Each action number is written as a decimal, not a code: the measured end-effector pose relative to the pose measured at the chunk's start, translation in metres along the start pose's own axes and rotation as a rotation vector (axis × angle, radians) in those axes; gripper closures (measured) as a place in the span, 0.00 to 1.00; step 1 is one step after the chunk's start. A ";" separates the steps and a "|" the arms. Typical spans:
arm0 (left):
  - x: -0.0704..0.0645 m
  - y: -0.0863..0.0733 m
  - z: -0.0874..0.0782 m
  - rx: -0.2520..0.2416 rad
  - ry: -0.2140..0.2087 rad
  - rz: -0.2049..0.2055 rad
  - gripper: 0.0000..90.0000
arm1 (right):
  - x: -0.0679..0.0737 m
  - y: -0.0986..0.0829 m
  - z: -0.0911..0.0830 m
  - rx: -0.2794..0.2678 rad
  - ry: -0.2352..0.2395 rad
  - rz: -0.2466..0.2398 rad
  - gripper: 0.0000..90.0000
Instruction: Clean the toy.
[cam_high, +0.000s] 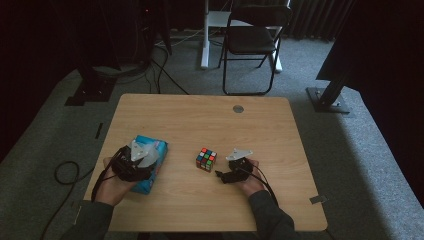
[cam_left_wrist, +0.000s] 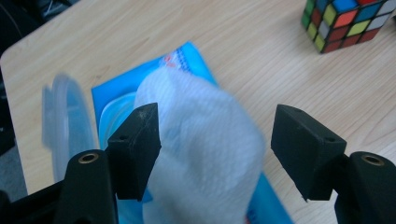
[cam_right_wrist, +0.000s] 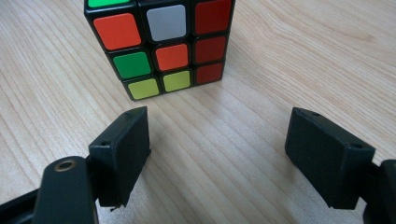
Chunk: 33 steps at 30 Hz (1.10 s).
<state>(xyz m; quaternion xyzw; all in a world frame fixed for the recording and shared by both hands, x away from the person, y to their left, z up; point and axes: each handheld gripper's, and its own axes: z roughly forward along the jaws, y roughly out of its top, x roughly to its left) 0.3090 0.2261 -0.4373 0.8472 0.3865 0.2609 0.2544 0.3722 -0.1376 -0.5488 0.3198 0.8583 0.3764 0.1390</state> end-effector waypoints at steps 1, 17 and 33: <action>0.001 -0.002 0.001 0.004 0.005 -0.003 0.37 | 0.000 0.000 0.000 0.001 0.000 -0.001 0.24; 0.012 -0.016 0.009 0.055 0.033 -0.048 0.64 | 0.000 0.000 0.000 -0.001 -0.004 0.005 0.25; 0.016 -0.011 0.012 0.092 0.032 -0.089 0.94 | 0.000 0.000 0.000 0.000 -0.004 0.004 0.25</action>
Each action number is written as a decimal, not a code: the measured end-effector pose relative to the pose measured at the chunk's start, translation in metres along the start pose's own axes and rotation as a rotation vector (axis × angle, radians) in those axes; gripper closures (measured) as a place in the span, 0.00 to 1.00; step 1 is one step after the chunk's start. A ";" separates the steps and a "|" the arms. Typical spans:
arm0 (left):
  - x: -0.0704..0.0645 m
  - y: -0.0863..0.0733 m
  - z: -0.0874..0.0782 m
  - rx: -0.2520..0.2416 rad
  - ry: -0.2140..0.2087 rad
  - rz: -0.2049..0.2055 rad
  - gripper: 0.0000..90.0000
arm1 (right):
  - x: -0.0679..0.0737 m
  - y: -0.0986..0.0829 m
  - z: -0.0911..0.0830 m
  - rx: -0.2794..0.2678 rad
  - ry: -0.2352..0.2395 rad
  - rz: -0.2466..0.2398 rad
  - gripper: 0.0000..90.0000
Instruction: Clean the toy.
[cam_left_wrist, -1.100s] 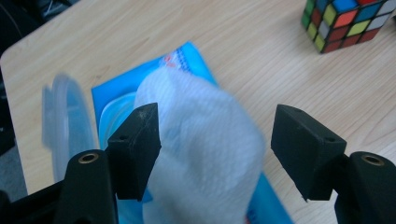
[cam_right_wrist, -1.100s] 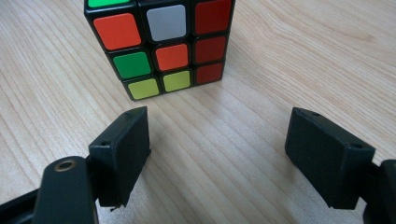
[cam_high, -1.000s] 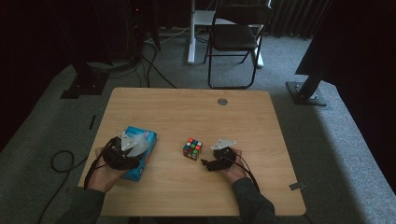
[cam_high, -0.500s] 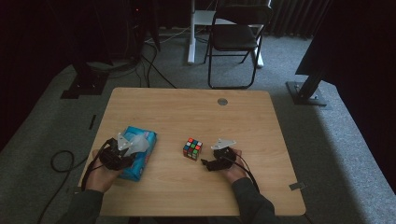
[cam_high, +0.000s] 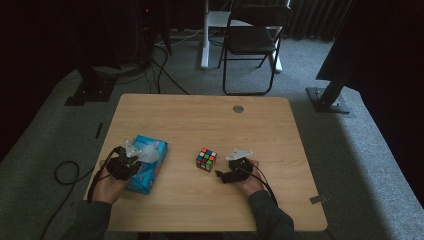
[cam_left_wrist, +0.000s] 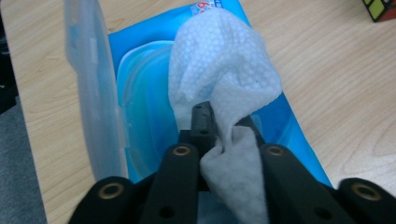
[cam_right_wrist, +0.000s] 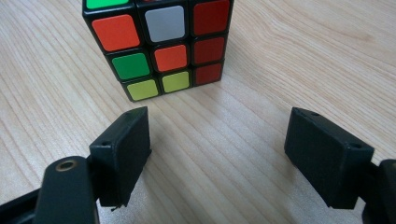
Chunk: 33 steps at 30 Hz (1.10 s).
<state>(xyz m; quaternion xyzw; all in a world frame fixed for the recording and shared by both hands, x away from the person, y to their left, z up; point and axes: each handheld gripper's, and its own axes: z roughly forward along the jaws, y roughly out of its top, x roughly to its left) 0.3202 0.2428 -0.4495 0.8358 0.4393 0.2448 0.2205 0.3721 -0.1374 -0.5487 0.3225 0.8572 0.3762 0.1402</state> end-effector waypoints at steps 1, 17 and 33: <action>0.001 0.001 0.000 -0.004 0.001 -0.005 0.95 | 0.000 0.000 0.000 -0.001 0.000 0.001 0.24; 0.015 0.011 -0.018 -0.113 -0.042 -0.077 0.97 | 0.000 0.000 0.000 0.000 0.000 0.001 0.25; 0.016 0.025 -0.030 -0.180 -0.057 -0.079 0.97 | 0.000 0.000 0.000 -0.001 0.000 0.002 0.25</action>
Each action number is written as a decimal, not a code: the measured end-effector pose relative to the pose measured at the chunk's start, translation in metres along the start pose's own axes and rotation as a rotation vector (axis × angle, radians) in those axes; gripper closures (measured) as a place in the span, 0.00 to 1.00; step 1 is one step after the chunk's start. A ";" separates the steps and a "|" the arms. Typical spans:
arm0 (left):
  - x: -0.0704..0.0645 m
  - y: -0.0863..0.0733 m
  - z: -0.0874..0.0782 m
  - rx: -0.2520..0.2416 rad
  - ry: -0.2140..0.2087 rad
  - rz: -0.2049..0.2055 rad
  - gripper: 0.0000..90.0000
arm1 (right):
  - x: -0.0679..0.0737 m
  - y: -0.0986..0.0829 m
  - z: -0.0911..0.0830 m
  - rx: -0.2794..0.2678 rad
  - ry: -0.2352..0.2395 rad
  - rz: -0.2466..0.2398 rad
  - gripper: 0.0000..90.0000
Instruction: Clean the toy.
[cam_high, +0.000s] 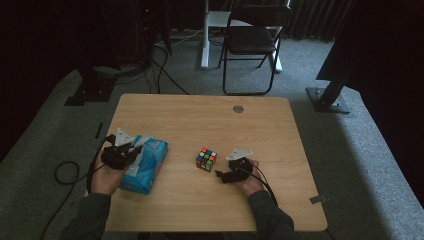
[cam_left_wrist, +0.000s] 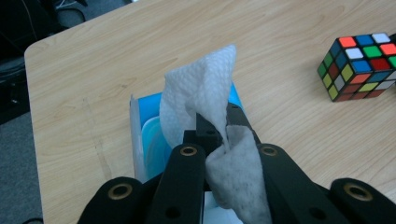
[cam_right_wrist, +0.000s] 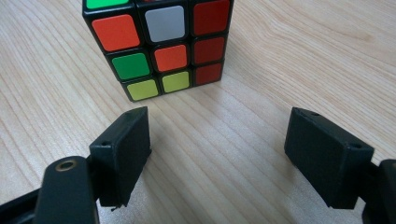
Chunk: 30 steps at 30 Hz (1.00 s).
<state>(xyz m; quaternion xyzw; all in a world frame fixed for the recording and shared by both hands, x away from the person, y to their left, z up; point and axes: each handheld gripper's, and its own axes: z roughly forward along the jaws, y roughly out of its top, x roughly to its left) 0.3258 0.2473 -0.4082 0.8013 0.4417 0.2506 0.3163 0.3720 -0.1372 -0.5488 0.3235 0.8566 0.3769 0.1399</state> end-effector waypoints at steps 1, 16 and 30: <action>0.000 0.001 0.000 -0.005 -0.003 -0.003 0.97 | 0.000 0.000 0.000 0.000 0.000 -0.001 0.24; -0.009 0.022 -0.006 -0.064 -0.037 0.023 0.97 | 0.000 0.000 0.000 0.002 0.000 -0.001 0.25; -0.034 0.051 0.001 -0.099 -0.098 0.089 0.97 | 0.000 0.000 0.000 0.003 0.000 -0.002 0.25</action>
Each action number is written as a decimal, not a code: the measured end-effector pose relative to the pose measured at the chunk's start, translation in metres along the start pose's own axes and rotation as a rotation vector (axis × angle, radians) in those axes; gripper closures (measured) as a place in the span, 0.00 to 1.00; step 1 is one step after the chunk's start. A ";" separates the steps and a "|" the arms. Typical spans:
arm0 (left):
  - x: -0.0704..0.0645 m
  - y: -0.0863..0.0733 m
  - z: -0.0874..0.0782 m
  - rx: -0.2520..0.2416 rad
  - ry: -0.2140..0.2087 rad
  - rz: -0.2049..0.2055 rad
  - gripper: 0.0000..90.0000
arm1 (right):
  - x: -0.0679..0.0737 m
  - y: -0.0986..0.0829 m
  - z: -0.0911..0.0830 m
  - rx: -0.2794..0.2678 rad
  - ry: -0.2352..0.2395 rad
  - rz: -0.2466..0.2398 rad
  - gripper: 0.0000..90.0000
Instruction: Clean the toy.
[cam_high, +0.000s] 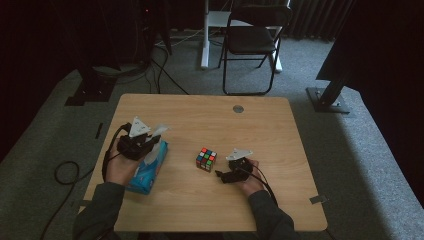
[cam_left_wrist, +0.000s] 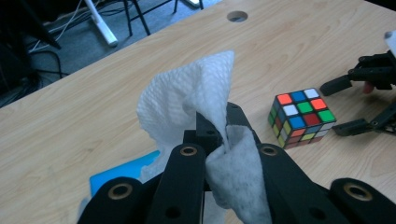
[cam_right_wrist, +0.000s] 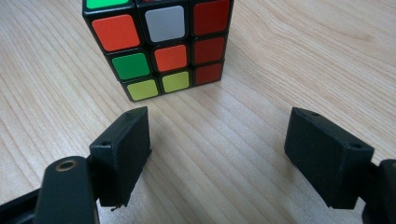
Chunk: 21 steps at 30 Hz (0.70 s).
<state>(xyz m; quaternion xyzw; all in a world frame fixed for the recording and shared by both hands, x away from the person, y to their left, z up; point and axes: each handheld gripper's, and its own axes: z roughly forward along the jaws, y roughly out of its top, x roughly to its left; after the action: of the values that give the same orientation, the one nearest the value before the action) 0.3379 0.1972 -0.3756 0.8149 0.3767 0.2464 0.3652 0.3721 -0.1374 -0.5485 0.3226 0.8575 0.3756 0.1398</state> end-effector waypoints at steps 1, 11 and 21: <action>-0.003 0.003 0.003 0.003 -0.008 0.009 0.97 | 0.000 0.000 0.000 -0.001 0.000 0.001 0.25; -0.014 0.012 0.018 0.005 -0.045 0.030 0.97 | 0.000 0.000 0.000 0.000 0.000 0.002 0.25; -0.022 0.021 0.028 -0.002 -0.080 0.041 0.97 | 0.000 0.000 0.000 -0.001 0.000 0.001 0.24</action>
<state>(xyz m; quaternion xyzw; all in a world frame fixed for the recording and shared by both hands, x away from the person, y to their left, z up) 0.3531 0.1593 -0.3795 0.8312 0.3447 0.2214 0.3758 0.3721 -0.1373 -0.5486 0.3229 0.8571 0.3761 0.1399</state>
